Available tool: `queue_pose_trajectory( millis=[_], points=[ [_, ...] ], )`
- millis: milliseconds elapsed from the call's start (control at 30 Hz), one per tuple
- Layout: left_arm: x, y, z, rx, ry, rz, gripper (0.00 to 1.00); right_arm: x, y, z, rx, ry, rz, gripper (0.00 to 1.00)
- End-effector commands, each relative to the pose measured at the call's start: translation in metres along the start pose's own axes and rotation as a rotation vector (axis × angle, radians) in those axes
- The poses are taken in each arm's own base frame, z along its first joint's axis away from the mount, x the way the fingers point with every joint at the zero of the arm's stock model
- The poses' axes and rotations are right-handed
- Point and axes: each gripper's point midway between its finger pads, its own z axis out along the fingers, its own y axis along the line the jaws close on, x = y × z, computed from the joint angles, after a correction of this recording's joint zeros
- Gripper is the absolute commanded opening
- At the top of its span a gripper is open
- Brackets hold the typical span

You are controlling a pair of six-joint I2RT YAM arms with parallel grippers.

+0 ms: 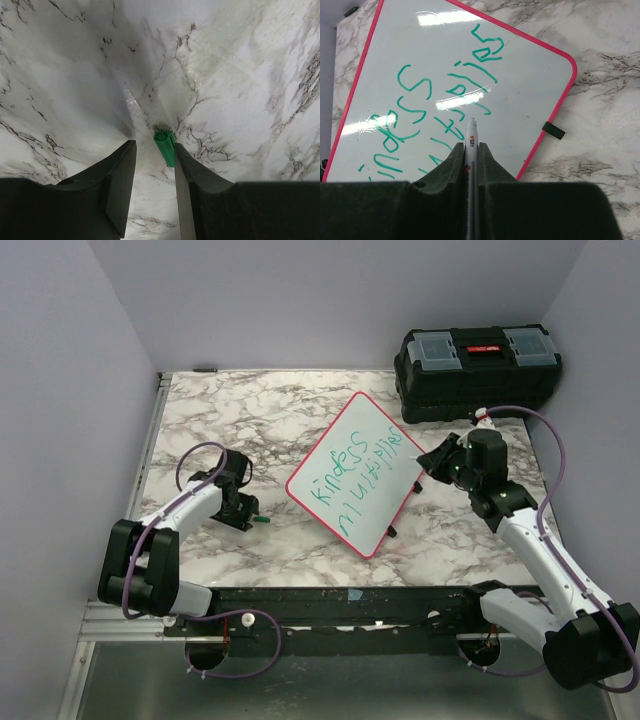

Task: Write a sentence on the whiteboard
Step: Pick up the pen cap from the center of the board.

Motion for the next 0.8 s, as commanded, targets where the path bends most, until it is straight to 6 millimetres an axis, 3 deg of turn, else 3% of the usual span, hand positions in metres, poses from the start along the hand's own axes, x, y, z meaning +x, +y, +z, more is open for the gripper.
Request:
queue_pose_trajectory(
  millis=[0, 233, 567, 633, 700, 767],
  points=[
    [0.004, -0.001, 0.003, -0.05, -0.006, -0.026, 0.37, 0.002, 0.007, -0.004, -0.043, -0.004, 0.005, 0.01],
    [0.009, 0.001, 0.014, -0.111, -0.008, -0.046, 0.36, 0.01, 0.003, -0.007, -0.044, 0.006, 0.002, 0.01],
    [0.016, 0.002, 0.022, -0.145, -0.015, -0.026, 0.25, 0.014, 0.001, -0.01, -0.044, 0.009, -0.004, 0.01],
    [0.018, 0.001, 0.024, -0.115, -0.008, -0.015, 0.17, 0.015, 0.0, -0.01, -0.043, 0.01, -0.004, 0.01],
    [0.019, -0.005, 0.025, -0.064, -0.001, 0.003, 0.02, 0.015, 0.0, -0.01, -0.044, 0.01, -0.004, 0.01],
    [0.019, -0.006, 0.024, -0.032, 0.001, 0.005, 0.0, 0.014, 0.0, -0.011, -0.044, 0.007, -0.004, 0.01]
  ],
)
